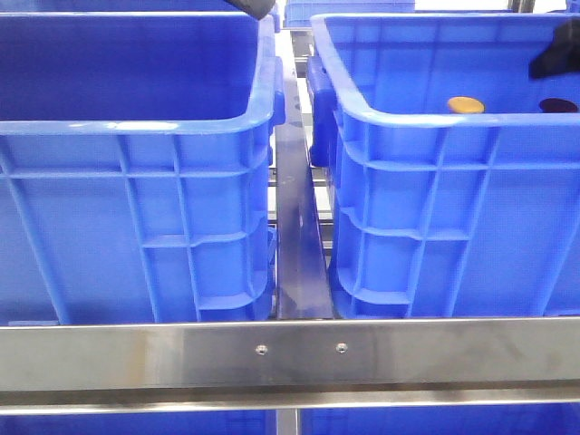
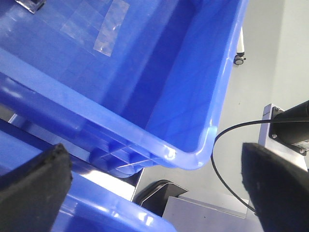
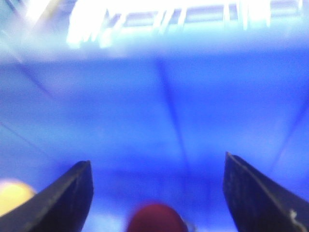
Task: Pick red and yellow buttons and place in box
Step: 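Lower the red button beside the yellow one and open the right gripper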
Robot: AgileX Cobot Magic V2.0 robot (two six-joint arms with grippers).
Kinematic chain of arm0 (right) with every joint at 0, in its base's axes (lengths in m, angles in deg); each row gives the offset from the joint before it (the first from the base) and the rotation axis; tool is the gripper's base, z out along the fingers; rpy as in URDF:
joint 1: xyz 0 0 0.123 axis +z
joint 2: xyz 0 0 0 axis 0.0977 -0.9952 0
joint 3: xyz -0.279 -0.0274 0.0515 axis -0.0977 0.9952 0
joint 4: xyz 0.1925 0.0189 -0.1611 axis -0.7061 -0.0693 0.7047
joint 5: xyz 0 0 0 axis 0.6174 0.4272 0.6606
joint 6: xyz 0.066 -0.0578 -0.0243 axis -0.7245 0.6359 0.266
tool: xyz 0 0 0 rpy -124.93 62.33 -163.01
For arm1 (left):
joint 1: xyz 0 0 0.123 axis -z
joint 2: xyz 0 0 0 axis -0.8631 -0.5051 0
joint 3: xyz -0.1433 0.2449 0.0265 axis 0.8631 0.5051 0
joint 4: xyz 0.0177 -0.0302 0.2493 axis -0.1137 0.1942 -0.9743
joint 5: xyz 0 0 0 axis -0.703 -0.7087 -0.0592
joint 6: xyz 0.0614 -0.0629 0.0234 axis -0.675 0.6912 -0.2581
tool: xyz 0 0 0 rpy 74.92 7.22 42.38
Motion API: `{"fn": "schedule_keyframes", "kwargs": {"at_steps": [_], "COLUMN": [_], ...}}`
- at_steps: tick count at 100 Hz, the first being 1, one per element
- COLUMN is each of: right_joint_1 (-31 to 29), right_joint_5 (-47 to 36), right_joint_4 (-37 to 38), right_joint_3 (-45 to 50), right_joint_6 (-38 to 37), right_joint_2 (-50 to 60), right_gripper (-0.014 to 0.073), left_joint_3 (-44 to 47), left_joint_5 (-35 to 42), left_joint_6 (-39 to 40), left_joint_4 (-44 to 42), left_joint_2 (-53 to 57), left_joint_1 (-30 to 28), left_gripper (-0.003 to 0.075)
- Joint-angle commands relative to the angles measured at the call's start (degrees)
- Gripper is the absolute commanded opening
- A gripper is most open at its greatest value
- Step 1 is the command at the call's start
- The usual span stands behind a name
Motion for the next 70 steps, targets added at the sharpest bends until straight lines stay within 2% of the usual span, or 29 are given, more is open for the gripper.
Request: {"fn": "schedule_keyframes", "kwargs": {"at_steps": [1, 12, 17, 24, 33, 35, 38, 39, 40, 44, 51, 53, 70], "right_joint_1": [-0.26, -0.26, -0.26, -0.26, -0.26, -0.26, -0.18, -0.19, -0.19, -0.19, -0.19, -0.19, -0.19], "right_joint_5": [2.66, 3.41, 3.41, 3.35, 3.57, 3.84, 4.25, 4.85, 4.85, 6.35, 7.98, 8.37, 10.45], "right_joint_4": [-1.56, -1.56, -1.56, -1.51, -1.51, -1.51, -1.51, -1.51, -1.51, -1.51, -1.51, -1.51, -1.51], "right_joint_3": [-0.33, 2.13, 3.76, 6.18, 8.77, 9.60, 10.35, 10.72, 10.72, 11.94, 13.49, 14.03, 18.55], "right_joint_6": [0.60, 0.60, 0.60, 0.60, 0.60, 0.60, 0.60, 0.60, 0.60, 0.60, 0.60, 0.60, 0.60], "right_joint_2": [5.72, 9.35, 11.04, 13.59, 16.94, 17.93, 18.67, 19.14, 19.39, 20.77, 23.02, 23.67, 28.80], "right_gripper": [0.0579, 0.0579, 0.0563, 0.0486, 0.0309, 0.0246, 0.0200, 0.0171, 0.0156, 0.0059, -0.0048, -0.0078, -0.0062], "left_joint_3": [-1.77, -1.77, -1.77, -1.77, -1.77, -1.77, -1.77, -1.77, -1.77, -1.77, -1.77, -1.77, -1.65], "left_joint_5": [1.07, 1.07, 1.23, 1.10, 0.40, 0.40, 0.40, 0.40, 0.40, 0.40, -0.32, -0.43, -0.75], "left_joint_6": [0.05, 0.05, 0.05, 0.05, 0.05, 0.05, 0.05, 0.05, 0.05, 0.05, 0.05, 0.05, 0.05], "left_joint_4": [3.95, 3.95, 3.70, 2.71, 2.42, 2.42, 2.42, 2.42, 2.42, 2.42, 2.33, 2.33, 1.34], "left_joint_2": [3.05, 3.05, 3.05, 3.05, 3.05, 3.05, 3.05, 3.05, 3.05, 3.05, 3.05, 3.05, 3.05], "left_joint_1": [0.36, 0.36, 0.24, -0.02, -0.93, -1.24, -1.46, -1.56, -1.56, -1.94, -1.94, -1.94, -1.94], "left_gripper": [0.0670, 0.0654, 0.0619, 0.0541, 0.0384, 0.0325, 0.0278, 0.0230, 0.0230, 0.0132, -0.0024, -0.0017, -0.0020]}}
